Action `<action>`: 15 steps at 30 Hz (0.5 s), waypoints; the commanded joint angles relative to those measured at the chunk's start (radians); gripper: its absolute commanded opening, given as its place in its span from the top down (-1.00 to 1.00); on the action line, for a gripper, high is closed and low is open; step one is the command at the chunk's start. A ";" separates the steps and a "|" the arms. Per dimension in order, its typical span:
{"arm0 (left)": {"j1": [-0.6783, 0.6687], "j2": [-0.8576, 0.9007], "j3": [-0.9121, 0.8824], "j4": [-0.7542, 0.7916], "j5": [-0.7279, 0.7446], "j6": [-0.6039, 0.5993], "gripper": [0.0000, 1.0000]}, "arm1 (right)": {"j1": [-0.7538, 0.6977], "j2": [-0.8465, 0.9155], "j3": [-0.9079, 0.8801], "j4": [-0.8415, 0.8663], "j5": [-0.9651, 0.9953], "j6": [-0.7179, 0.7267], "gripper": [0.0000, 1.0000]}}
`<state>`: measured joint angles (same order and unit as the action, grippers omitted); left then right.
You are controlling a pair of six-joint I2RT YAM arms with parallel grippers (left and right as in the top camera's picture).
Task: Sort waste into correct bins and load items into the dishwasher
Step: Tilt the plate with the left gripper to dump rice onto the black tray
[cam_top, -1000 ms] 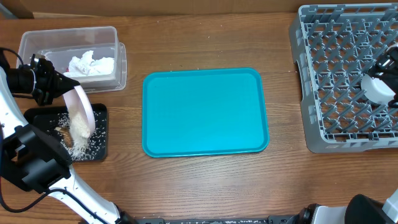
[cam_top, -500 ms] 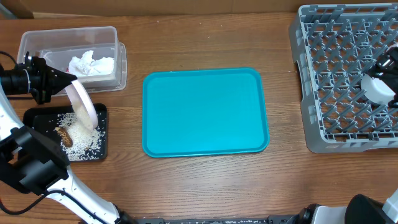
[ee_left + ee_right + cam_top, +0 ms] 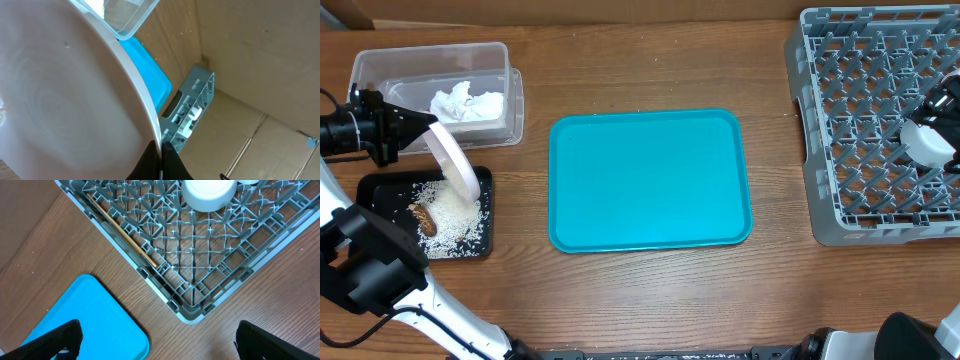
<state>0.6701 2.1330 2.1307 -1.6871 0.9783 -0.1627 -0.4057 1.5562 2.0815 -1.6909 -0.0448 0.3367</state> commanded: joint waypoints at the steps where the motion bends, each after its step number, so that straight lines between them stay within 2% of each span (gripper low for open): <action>1: 0.024 -0.005 0.024 -0.003 -0.011 -0.019 0.92 | -0.003 -0.002 0.014 0.005 0.008 0.002 -1.00; 2: 0.034 -0.004 0.023 -0.003 -0.033 -0.029 0.92 | -0.003 -0.002 0.014 0.005 0.007 0.002 -1.00; 7: 0.040 -0.013 0.011 -0.003 0.045 0.020 0.91 | -0.003 -0.002 0.014 0.005 0.008 0.002 -0.99; 13: 0.066 -0.011 0.011 0.000 0.021 0.009 0.92 | -0.003 -0.002 0.014 0.005 0.007 0.002 -1.00; 15: 0.079 -0.008 0.011 0.037 -0.038 -0.013 0.92 | -0.003 -0.002 0.014 0.005 0.008 0.002 -1.00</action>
<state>0.7223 2.1330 2.1307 -1.6791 0.9775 -0.1730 -0.4057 1.5562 2.0815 -1.6909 -0.0444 0.3363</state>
